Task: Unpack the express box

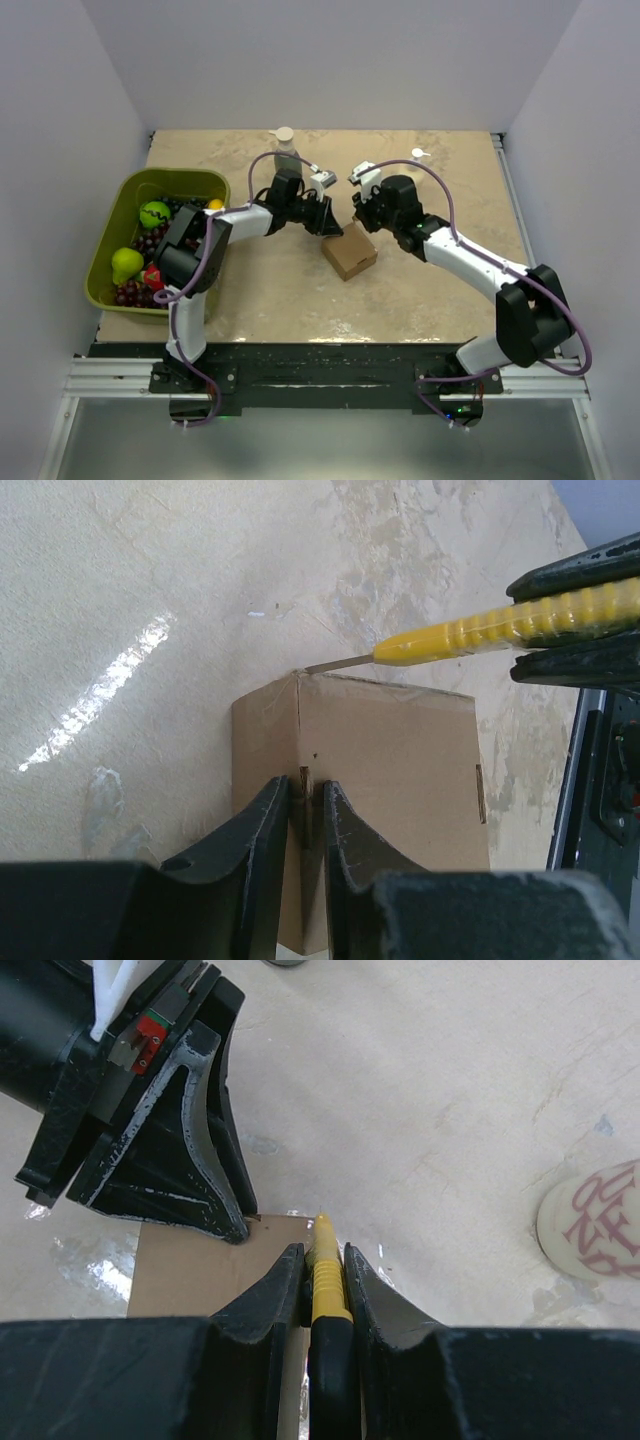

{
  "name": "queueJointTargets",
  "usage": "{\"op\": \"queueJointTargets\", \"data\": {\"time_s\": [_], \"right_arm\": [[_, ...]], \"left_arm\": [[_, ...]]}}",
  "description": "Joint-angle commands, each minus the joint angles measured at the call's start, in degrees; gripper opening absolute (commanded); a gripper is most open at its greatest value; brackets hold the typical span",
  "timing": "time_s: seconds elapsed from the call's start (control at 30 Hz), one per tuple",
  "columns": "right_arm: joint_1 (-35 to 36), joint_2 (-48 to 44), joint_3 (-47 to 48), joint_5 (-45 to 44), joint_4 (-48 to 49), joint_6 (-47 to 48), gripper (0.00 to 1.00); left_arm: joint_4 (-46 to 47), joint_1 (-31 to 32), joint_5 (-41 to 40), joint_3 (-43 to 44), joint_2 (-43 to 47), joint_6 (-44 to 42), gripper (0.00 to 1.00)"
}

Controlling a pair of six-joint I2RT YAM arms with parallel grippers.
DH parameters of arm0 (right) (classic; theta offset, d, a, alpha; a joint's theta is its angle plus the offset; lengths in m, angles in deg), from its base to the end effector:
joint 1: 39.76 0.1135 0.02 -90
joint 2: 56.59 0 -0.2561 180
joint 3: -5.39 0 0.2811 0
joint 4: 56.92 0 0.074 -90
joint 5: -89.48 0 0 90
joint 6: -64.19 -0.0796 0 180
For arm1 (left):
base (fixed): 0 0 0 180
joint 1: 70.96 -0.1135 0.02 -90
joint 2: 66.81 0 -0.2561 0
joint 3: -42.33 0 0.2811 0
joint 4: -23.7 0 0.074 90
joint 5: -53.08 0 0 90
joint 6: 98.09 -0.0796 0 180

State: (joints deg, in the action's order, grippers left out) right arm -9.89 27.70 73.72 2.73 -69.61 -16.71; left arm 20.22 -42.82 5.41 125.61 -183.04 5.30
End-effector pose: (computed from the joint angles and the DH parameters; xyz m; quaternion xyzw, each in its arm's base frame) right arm 0.3442 0.2029 0.2175 -0.3004 0.8057 0.1159 0.4972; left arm 0.3944 -0.2717 0.1114 0.2682 0.8047 -0.4504 0.2787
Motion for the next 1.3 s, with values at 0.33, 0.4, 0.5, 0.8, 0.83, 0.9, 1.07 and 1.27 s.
{"op": "queueJointTargets", "data": {"time_s": [0.33,0.4,0.5,0.8,0.83,0.9,1.07,1.27], "right_arm": [[1.1,-3.8,0.0,-3.1,-6.2,-0.6,0.0],[1.1,-4.2,-0.5,-3.1,-6.8,-0.5,0.0],[1.0,-4.6,-1.0,-3.1,-7.4,-0.4,0.0],[1.6,-6.6,-2.2,-1.8,-11.9,-1.8,0.0],[1.8,-7.4,-2.6,-1.8,-12.8,-1.9,0.0],[1.7,-8.1,-3.2,-1.8,-13.6,-1.7,0.0],[1.8,-10.0,-3.6,-1.5,-17.0,-1.2,0.0],[1.8,-11.2,-4.7,0.1,-19.6,-2.3,0.0]], "left_arm": [[-2.9,0.2,-5.1,0.4,-3.9,0.9,0.0],[-2.8,0.2,-5.1,0.3,-3.9,1.0,0.0],[-2.8,0.2,-5.2,0.2,-4.0,1.1,0.0],[-2.6,0.2,-5.9,0.1,-4.0,1.6,0.0],[-2.6,0.2,-5.9,0.1,-4.0,1.6,0.0],[-2.6,0.2,-5.9,0.1,-4.0,1.6,0.0],[-2.5,0.2,-6.3,0.1,-4.2,1.7,0.0],[-2.2,0.2,-7.4,0.3,-4.5,2.4,0.0]]}}
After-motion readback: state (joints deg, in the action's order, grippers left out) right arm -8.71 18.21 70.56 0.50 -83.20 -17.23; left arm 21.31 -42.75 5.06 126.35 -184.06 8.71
